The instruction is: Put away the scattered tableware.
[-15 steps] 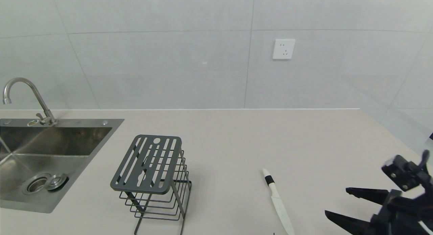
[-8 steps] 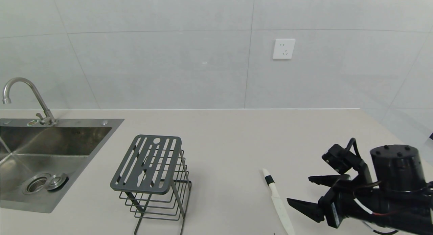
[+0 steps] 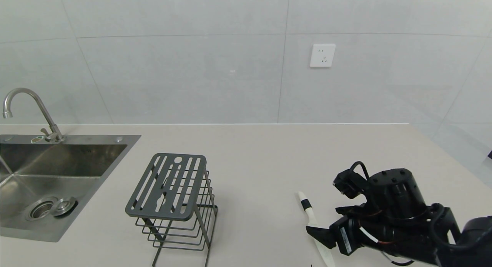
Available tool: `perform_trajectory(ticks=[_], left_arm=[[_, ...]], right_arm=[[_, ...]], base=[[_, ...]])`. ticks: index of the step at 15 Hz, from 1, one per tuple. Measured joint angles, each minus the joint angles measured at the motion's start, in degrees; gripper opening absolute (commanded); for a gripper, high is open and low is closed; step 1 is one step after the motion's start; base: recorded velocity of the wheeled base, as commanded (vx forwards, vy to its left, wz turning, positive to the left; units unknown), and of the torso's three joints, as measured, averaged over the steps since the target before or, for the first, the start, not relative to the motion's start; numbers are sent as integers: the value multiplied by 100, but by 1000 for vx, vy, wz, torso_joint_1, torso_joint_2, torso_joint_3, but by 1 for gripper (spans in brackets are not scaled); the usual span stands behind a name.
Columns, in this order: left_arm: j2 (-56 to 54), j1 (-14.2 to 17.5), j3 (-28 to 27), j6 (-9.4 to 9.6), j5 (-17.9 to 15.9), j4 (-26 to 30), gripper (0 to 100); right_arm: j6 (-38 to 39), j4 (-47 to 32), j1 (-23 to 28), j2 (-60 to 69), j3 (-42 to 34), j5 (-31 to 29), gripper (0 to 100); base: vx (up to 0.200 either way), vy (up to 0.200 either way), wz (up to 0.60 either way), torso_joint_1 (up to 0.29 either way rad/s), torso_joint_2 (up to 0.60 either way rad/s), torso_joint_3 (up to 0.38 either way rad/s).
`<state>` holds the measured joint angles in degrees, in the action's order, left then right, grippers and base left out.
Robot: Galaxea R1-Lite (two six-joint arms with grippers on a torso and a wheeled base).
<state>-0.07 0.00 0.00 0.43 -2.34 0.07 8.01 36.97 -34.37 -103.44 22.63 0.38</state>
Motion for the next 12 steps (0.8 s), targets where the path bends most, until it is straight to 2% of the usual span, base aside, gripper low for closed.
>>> perform_trajectory(ticks=[2,6,12], left_arm=[[0,0,0,0,2,0,100],[0,0,0,9,5,2,100],[0,0,0,11,5,0,100]], right_arm=[[180,0,-155,-249,217,-361,100],[211,-30,-210,-621,236,-636,100],[213,-222,-297,-970,308,-707,100]], base=[[0,0,0,0,0,0],[0,0,0,0,0,0],[0,0,0,0,0,0]])
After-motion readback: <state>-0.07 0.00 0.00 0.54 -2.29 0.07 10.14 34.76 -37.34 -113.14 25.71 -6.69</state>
